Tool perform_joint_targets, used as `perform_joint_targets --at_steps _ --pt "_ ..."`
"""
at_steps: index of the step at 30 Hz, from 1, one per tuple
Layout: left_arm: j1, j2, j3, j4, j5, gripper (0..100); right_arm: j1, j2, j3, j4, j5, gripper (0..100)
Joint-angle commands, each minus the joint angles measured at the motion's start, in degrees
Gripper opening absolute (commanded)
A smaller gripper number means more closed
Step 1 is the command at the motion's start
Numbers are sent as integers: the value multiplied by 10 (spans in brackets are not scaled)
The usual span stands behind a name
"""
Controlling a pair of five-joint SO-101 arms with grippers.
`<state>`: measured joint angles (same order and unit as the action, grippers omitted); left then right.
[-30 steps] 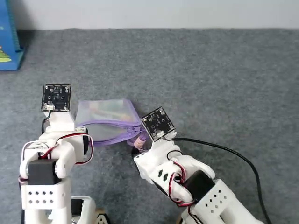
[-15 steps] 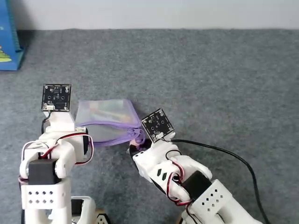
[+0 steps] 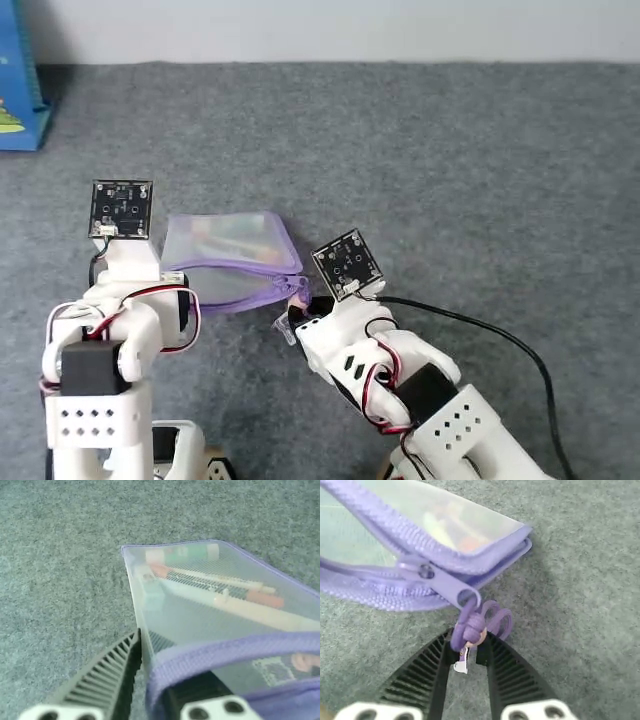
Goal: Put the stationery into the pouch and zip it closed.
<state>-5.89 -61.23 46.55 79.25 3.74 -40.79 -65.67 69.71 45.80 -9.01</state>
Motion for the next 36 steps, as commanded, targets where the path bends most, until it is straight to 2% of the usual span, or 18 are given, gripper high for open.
perform_joint_targets --at_steps 1,4,6,12,27,31,36 --pt "-3 2 -5 -17 2 13 5 -10 -8 -8 5 77" --pt "-3 2 -5 -17 2 13 5 -7 -7 -8 4 217" --pt "-3 2 -5 -17 2 13 4 -8 -8 -9 4 236" --pt "-3 2 -5 -17 2 13 -26 -10 -8 -33 4 147" --pt "-4 2 -5 -16 2 13 -29 -4 -3 -51 4 132" --pt "-4 2 -5 -14 2 13 -27 -9 1 -51 8 4" --pt "-4 2 -5 -14 2 13 -26 -11 -4 -30 8 8"
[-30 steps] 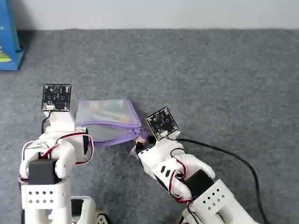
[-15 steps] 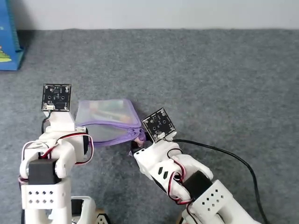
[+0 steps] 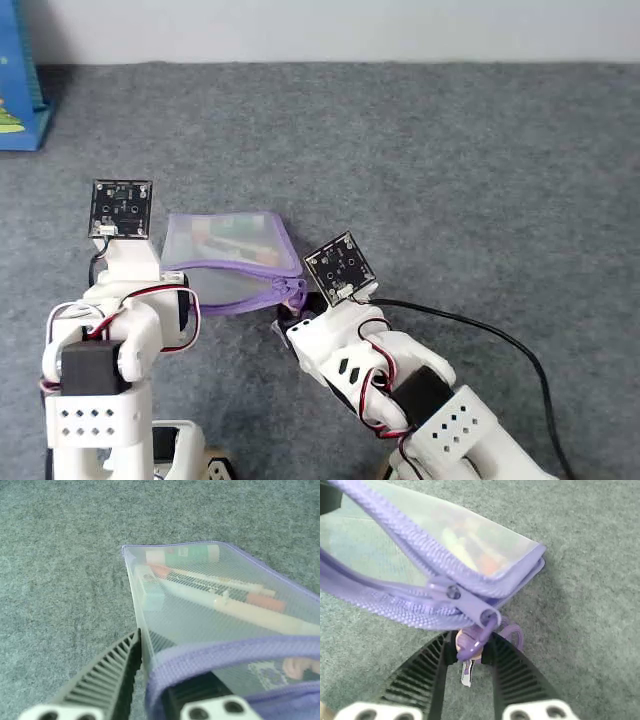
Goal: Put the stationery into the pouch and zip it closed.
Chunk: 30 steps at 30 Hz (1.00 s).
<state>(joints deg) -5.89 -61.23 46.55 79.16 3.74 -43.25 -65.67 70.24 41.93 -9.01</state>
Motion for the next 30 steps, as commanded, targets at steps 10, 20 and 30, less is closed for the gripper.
perform_joint_targets --at_steps 10,20,30 --pt "2 2 -22 -18 -25 15 -1 -102 -100 166 8 8" --pt "135 7 -154 -47 -58 137 -2 -316 -123 371 49 7" --pt "375 8 -97 -213 -58 142 -2 -384 -154 473 16 7"
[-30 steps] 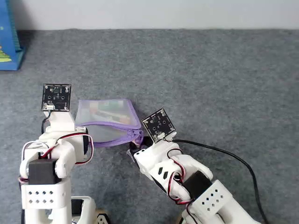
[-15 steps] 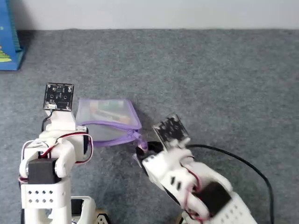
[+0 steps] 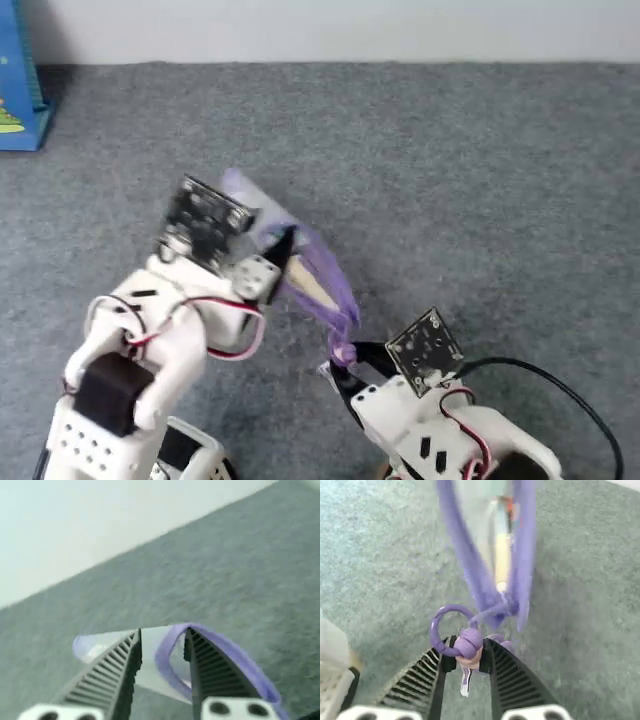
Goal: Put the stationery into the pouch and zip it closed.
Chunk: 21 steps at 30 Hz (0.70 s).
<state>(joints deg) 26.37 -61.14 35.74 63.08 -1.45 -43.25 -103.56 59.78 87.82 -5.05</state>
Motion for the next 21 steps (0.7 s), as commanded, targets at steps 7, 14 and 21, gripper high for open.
perform_joint_targets --at_steps 7,14,21 --pt "96 7 109 -146 -6 226 -2 -4 -71 21 -48 7" --pt "108 4 127 -149 -6 239 -2 -4 -71 20 -49 7" --pt "178 4 131 -150 25 239 -2 -4 -71 21 -71 7"
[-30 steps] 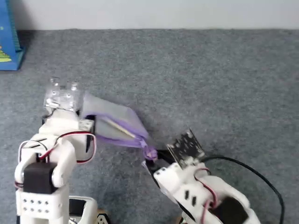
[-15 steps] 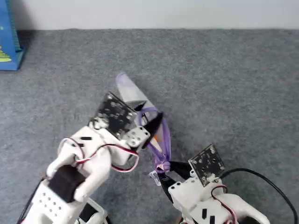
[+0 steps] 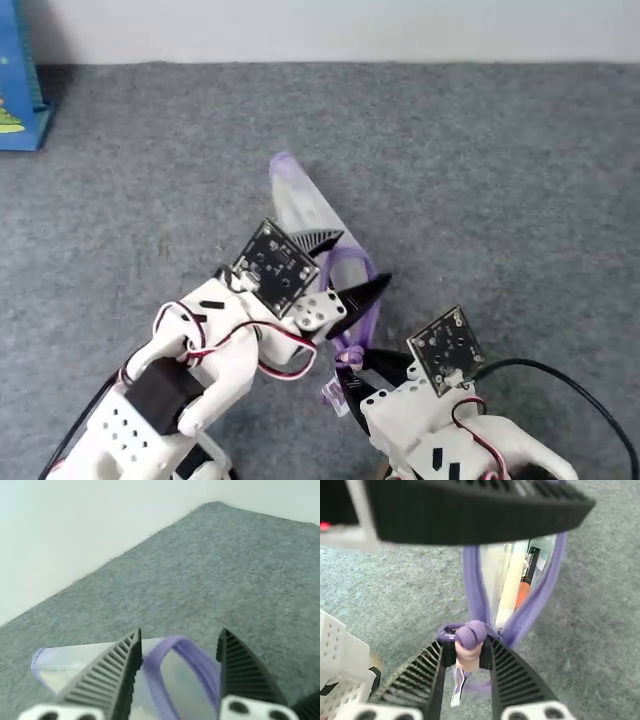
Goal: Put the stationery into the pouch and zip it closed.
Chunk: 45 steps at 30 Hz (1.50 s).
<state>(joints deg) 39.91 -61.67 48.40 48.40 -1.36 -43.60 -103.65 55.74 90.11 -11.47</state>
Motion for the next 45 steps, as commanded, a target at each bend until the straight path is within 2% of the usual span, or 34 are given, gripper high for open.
perform_joint_targets --at_steps 1,9,17,24,29,35,40,45 --pt "59 10 5 -4 36 239 1 -3 -31 -2 -7 7" --pt "120 11 50 -42 46 236 1 -3 -33 -2 -7 7" --pt "119 5 54 -47 50 236 2 -3 -33 -1 -7 7" --pt "118 5 7 -40 115 236 6 -3 -33 -1 -7 7" --pt "76 4 -44 13 117 237 49 -3 -33 3 -5 7" --pt "-30 -76 -96 87 104 239 55 -3 -33 4 -5 7" --pt "-121 -156 -81 183 -18 239 56 -3 -34 2 -5 7" --pt "-142 -206 -15 232 -90 239 80 -3 -34 -22 -4 7"
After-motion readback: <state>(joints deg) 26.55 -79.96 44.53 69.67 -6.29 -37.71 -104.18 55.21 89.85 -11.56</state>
